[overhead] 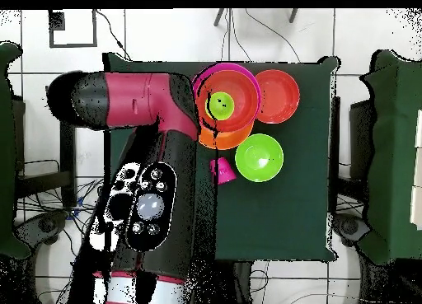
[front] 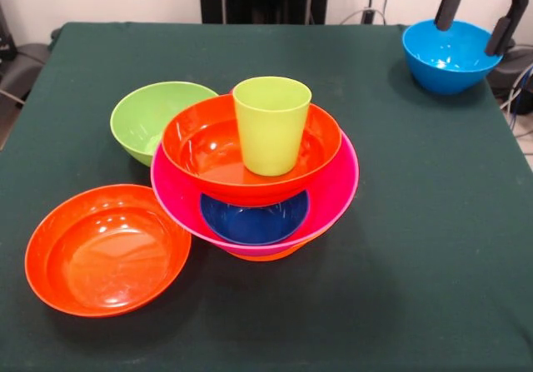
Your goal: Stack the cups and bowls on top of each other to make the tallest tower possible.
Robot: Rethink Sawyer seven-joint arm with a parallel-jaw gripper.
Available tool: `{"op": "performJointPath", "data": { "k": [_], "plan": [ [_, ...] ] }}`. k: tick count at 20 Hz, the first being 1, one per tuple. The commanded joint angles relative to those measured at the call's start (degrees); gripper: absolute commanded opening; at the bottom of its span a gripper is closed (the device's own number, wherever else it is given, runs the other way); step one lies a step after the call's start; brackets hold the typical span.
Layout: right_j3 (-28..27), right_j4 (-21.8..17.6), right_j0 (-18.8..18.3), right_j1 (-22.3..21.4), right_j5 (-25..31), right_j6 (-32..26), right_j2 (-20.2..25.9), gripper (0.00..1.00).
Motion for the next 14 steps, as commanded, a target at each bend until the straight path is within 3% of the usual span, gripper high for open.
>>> {"op": "performJointPath", "data": {
  "k": [1, 3, 7, 14],
  "plan": [
    [7.93, -2.47, 6.34, 1.50, -3.08, 15.91, -3.45, 1.00],
    [8.53, -1.95, 8.52, 2.35, -4.24, 20.01, -6.13, 1.00],
    [11.20, 0.93, 10.50, 3.07, -6.13, 22.99, -7.72, 1.00],
    [14.75, 1.79, 10.50, 2.46, -4.86, 17.80, -6.78, 1.00]
  ]
}}
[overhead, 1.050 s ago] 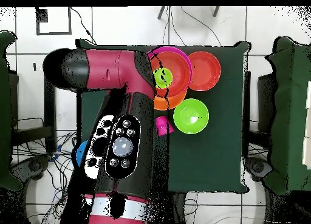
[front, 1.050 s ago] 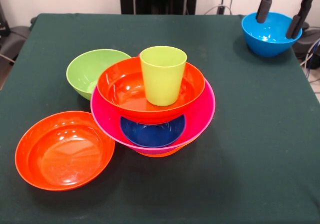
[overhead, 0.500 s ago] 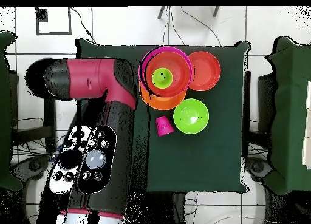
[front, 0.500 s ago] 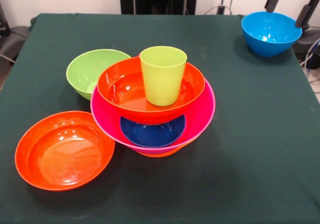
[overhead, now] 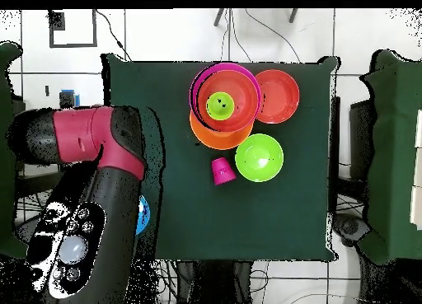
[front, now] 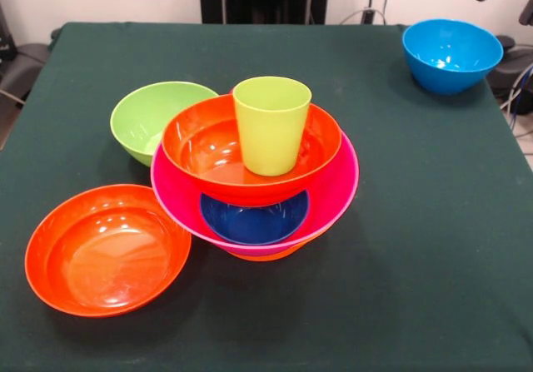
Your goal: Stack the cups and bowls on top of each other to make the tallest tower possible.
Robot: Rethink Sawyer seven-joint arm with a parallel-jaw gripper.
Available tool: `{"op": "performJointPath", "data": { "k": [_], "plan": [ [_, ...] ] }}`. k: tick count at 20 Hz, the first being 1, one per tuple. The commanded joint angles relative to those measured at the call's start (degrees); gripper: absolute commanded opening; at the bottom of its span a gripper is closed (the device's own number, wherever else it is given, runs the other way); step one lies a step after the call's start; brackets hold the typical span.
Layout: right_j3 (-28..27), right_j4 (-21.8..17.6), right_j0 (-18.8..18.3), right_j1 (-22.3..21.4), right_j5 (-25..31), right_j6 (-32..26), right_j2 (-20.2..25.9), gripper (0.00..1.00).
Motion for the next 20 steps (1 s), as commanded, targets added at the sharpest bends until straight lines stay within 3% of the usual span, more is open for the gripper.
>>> {"op": "performJointPath", "data": {
  "k": [1, 9, 16, 20],
  "plan": [
    [9.96, 0.25, -0.66, 2.21, -1.70, 9.85, 1.84, 1.00],
    [14.40, 0.05, -1.28, 1.39, -3.10, 5.28, 4.25, 1.00],
    [16.64, 0.80, 0.35, 2.12, -7.56, 8.11, 4.37, 1.00],
    [16.91, 3.14, 2.91, 3.67, -9.83, 15.64, 2.14, 1.00]
  ]
}}
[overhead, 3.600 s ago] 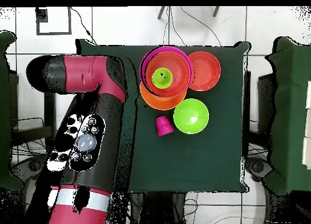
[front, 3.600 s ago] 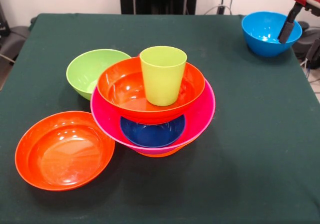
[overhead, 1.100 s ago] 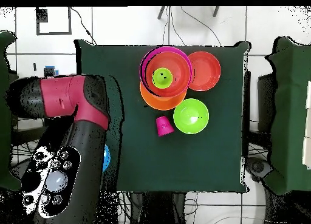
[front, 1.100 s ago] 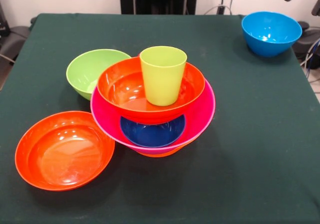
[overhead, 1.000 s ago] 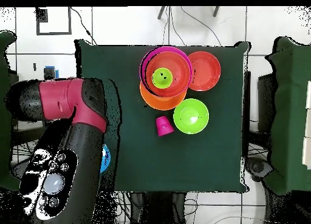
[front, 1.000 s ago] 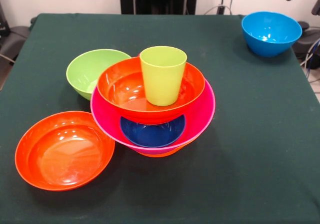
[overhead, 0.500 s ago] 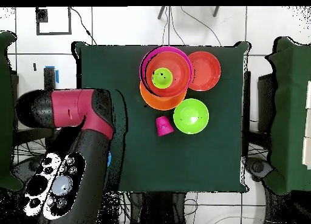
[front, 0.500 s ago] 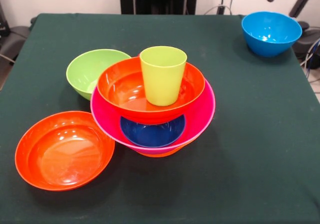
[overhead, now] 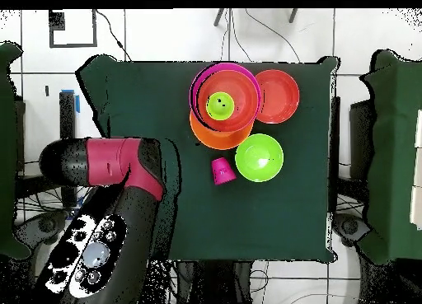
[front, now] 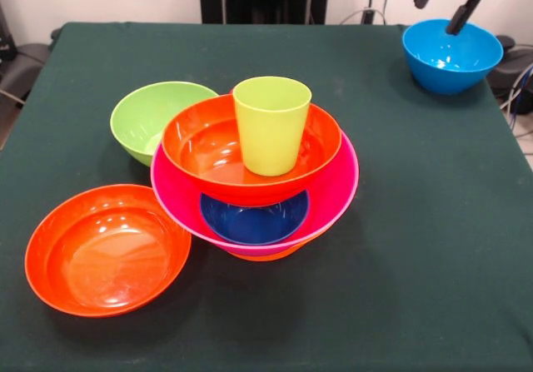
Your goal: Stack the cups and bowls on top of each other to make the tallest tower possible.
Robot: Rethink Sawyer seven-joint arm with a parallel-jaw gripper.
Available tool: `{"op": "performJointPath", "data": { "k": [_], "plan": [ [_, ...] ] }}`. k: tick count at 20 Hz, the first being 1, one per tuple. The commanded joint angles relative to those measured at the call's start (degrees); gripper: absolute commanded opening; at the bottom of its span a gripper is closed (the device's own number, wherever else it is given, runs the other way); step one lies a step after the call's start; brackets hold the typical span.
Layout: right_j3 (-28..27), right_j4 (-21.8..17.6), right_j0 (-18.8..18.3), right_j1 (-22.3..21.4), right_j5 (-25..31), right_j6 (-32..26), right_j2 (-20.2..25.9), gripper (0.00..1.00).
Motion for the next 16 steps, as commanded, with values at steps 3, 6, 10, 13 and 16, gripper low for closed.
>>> {"op": "performJointPath", "data": {
  "k": [3, 6, 10, 13, 16],
  "plan": [
    [6.61, 5.55, 3.57, 4.22, -8.32, 19.17, 1.63, 1.00],
    [7.71, 8.53, 3.81, 4.41, -9.69, 19.90, 1.76, 1.00],
    [8.78, 11.31, 3.85, 4.60, -11.00, 19.33, 1.94, 1.00],
    [9.31, 12.86, 4.00, 4.66, -11.44, 19.53, 2.13, 1.00],
    [9.48, 13.81, 4.28, 4.86, -11.51, 19.71, 2.08, 1.00]
  ]
}}
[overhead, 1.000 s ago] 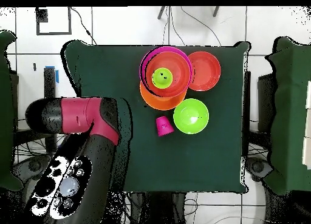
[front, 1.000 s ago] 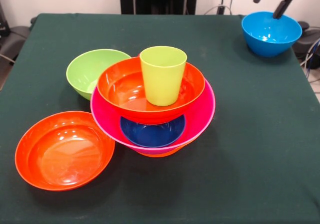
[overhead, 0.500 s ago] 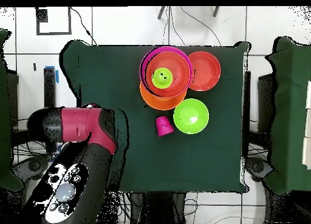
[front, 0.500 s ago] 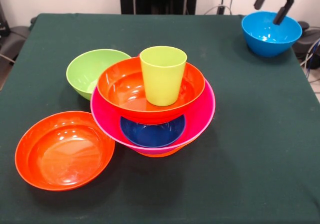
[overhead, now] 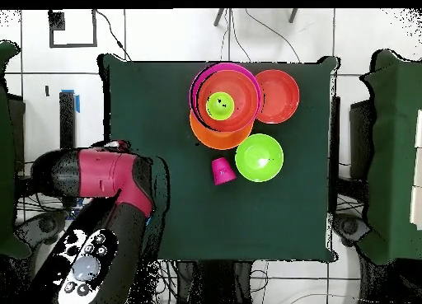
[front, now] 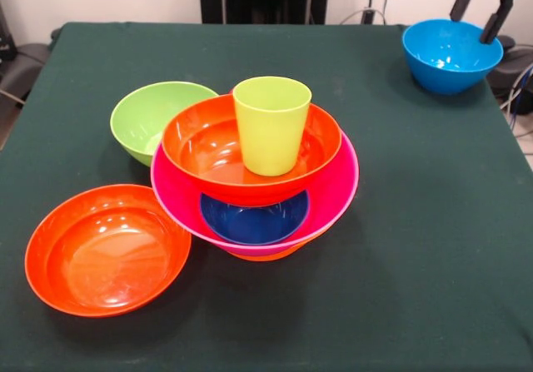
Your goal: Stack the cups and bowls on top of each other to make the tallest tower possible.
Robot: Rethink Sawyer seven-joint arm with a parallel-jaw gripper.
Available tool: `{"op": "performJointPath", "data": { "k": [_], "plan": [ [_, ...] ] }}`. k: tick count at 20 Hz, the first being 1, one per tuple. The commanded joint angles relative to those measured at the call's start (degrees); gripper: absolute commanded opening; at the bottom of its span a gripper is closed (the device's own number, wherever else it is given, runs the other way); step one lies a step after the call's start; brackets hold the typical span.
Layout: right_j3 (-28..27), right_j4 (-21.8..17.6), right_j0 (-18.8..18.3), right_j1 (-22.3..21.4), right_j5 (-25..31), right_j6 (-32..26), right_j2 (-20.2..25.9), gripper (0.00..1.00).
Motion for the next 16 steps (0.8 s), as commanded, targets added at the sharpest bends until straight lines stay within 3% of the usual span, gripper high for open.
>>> {"op": "performJointPath", "data": {
  "k": [1, 4, 9, 16],
  "plan": [
    [4.88, 2.98, 0.48, 4.11, -3.06, 13.17, 3.77, 1.00],
    [5.00, 3.78, 0.63, 4.32, -3.08, 12.86, 4.18, 1.00],
    [7.31, 8.28, 0.60, 4.25, -5.18, 14.14, 6.87, 1.00],
    [12.54, 19.14, -1.83, 1.76, -8.08, 14.22, 12.37, 1.00]
  ]
}}
